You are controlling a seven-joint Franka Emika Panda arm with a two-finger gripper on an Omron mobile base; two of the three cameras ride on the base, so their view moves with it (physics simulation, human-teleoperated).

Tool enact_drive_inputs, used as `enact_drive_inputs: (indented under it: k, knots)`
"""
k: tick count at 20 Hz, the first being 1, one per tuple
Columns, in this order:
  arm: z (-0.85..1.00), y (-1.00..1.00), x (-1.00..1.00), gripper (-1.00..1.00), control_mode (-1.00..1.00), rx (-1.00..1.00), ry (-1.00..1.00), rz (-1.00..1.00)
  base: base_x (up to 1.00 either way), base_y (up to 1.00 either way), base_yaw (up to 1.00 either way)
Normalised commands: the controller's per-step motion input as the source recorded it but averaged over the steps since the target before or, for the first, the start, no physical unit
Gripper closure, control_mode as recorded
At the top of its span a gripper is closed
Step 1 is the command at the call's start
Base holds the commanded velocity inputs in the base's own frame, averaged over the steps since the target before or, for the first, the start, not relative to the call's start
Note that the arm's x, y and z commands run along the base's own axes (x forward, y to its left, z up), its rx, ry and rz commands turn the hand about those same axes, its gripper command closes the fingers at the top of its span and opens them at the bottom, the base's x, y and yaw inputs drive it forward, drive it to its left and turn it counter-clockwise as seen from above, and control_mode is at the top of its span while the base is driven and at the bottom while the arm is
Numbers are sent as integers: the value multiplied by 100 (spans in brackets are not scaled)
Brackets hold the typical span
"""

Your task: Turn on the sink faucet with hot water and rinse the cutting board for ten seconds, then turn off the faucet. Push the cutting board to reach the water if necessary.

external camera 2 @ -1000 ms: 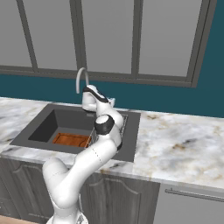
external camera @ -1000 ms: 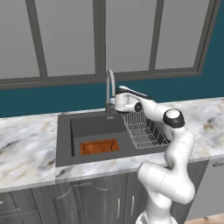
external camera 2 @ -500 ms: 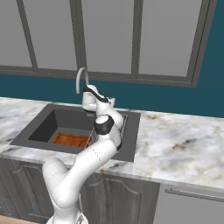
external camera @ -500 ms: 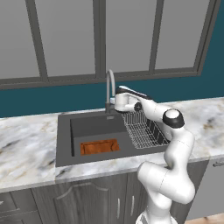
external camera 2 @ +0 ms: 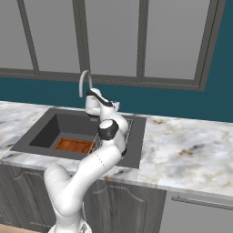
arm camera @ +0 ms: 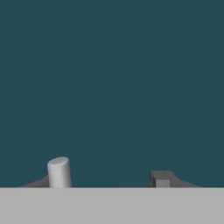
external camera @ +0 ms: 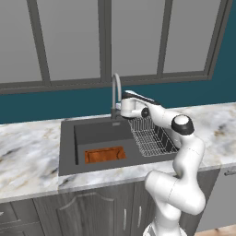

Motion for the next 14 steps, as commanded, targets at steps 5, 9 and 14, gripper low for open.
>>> enact_drive_inputs:
  k: [5,9,14]
  knots:
    - [0,0,0,100,-100,0,0,0,0,0,0]
    - [0,0,0,100,-100,0,0,0,0,0,0]
    - [0,0,0,100,-100,0,0,0,0,0,0]
